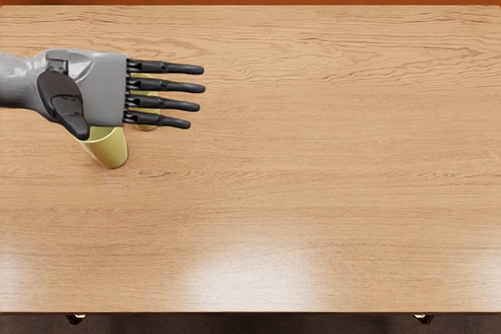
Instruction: Pick up cup and place in cup with left hand
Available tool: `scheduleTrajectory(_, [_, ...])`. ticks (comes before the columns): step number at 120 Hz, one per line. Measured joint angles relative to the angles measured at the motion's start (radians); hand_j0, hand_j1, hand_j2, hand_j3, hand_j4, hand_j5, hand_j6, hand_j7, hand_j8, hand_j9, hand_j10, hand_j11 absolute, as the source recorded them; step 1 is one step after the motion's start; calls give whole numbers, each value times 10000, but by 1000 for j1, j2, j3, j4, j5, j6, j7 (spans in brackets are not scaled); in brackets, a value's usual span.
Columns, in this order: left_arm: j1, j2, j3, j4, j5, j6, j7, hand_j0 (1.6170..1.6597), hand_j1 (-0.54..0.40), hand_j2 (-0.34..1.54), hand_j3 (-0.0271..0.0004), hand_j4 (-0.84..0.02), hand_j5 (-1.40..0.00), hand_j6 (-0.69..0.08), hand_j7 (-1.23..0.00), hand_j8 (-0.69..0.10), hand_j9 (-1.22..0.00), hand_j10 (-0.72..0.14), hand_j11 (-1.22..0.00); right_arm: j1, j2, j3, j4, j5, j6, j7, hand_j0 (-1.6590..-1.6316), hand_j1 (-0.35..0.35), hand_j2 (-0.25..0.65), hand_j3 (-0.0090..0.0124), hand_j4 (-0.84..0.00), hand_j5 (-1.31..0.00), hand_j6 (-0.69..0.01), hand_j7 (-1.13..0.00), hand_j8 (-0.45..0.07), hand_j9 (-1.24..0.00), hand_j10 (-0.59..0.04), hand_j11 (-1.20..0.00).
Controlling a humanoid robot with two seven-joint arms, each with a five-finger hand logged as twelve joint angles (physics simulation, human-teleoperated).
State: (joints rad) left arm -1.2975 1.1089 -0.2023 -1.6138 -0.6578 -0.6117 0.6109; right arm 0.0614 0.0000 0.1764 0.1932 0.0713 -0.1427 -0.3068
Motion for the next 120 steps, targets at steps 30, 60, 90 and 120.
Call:
scheduleTrajectory(30, [-16,-17,0,0,8,0,0,16581,3481,-12,0,42,6,51,4,45,3,32,2,1,0,0,0,0,0,7,-16581,-3139,-59,0,-294,-381,-294,-381,-294,-381,-293,-381])
scheduleTrajectory(60, [-159,-29,-1,16,221,0,0,16581,3482,-12,0,33,5,39,3,35,2,25,2,2,0,0,0,-1,6,3,-16581,-3139,-59,0,-294,-381,-294,-381,-294,-381,-293,-381])
scheduleTrajectory(90, [-223,-148,3,92,594,34,0,16581,3486,-10,0,5,1,7,1,6,1,4,1,2,0,0,-1,-1,9,1,-16581,-3139,-59,0,-294,-381,-294,-381,-294,-381,-294,-381])
scheduleTrajectory(120, [-249,-249,4,149,831,127,0,16581,3490,-7,0,-14,-1,-17,-1,-16,0,-11,1,7,0,0,-2,-1,9,0,-16581,-3139,-59,0,-294,-381,-294,-381,-294,-381,-294,-381])
